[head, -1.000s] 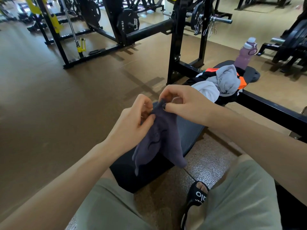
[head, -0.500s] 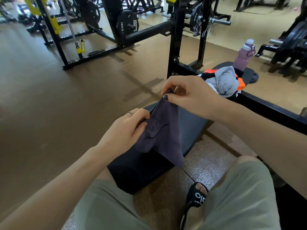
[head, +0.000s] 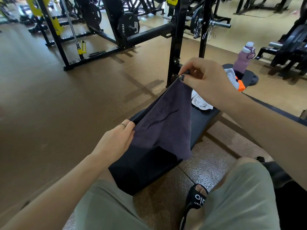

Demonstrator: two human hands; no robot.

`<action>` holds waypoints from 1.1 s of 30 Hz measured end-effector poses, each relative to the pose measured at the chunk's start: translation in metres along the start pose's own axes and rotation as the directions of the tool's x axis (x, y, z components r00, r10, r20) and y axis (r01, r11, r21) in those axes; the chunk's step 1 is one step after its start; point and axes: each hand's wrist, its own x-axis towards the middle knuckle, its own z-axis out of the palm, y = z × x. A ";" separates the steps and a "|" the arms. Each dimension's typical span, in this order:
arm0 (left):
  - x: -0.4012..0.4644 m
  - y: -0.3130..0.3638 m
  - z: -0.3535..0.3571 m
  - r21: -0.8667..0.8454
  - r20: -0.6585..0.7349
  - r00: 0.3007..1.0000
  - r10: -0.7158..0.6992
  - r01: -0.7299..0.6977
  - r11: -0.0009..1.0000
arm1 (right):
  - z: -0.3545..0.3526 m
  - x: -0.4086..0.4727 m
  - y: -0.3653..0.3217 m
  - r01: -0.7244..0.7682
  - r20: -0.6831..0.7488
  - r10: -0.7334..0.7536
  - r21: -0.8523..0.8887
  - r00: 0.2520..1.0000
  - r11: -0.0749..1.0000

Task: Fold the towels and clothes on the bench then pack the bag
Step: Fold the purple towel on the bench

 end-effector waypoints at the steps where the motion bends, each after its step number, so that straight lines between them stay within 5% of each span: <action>1: -0.001 -0.003 -0.002 0.000 -0.006 1.000 0.005 -0.005 1.000 | -0.003 0.001 0.004 -0.018 -0.017 0.018 -0.016 1.000 1.000; 11: 0.022 -0.034 -0.061 -0.154 -0.210 0.977 0.023 -0.056 0.986 | -0.019 -0.007 0.052 -0.215 -0.047 0.211 -0.117 0.976 0.970; 24: 0.032 -0.031 -0.089 -0.318 -0.247 0.956 -0.156 0.072 0.945 | -0.018 -0.007 0.064 -0.375 0.055 0.372 0.058 0.927 0.925; 33: 0.031 -0.036 -0.088 -0.309 -0.237 0.952 -0.193 0.114 0.944 | -0.019 -0.016 0.069 -0.397 0.127 0.391 0.025 0.912 0.918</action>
